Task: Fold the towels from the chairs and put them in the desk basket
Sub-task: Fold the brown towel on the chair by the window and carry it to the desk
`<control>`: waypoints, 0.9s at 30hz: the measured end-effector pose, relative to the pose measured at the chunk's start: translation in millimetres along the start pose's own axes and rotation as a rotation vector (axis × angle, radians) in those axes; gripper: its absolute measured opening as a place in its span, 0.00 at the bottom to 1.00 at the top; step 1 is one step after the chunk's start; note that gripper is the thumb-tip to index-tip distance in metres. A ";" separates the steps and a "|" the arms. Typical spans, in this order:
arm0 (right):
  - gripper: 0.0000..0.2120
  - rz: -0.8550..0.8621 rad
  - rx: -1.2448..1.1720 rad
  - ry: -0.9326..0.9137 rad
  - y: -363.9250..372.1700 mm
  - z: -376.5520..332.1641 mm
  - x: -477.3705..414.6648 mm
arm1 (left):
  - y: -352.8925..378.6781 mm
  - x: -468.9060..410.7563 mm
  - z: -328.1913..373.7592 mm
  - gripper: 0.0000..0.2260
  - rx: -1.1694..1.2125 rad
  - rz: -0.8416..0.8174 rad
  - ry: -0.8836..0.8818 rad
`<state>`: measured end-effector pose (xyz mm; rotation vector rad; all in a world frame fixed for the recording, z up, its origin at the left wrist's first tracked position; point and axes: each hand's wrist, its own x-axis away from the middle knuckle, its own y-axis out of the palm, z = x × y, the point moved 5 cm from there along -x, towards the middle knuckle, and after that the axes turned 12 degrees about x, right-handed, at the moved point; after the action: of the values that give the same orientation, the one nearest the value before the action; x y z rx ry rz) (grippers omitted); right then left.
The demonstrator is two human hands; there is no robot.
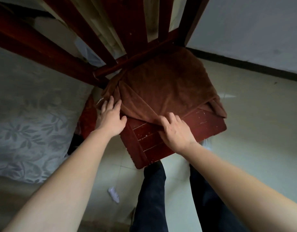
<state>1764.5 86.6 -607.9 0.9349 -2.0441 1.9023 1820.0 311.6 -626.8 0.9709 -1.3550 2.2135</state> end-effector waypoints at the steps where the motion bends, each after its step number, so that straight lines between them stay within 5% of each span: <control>1: 0.29 -0.013 -0.036 -0.010 0.6 -6.3 -7.2 | 1.7 1.6 -0.5 0.32 0.004 0.003 0.004; 4: 0.35 -0.129 -0.070 -0.059 6.0 -20.4 -19.1 | 7.3 9.0 -4.7 0.31 0.017 -0.006 0.014; 9: 0.29 -0.257 0.054 -0.078 8.8 7.5 3.7 | 23.5 34.3 -4.0 0.27 0.119 0.061 0.001; 17: 0.20 -0.314 0.294 0.240 8.4 118.9 51.9 | 84.4 68.5 52.2 0.20 0.300 0.114 0.109; 23: 0.30 0.048 0.173 0.187 -5.2 71.7 36.4 | 94.6 72.3 34.9 0.30 0.550 0.186 -0.087; 27: 0.30 -0.145 0.105 0.091 22.2 32.3 25.1 | 93.4 75.0 24.2 0.27 0.302 0.101 -0.037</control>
<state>1741.2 47.5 -617.6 0.9734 -1.7898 1.9527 1718.8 243.3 -624.4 1.0698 -1.1268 2.5408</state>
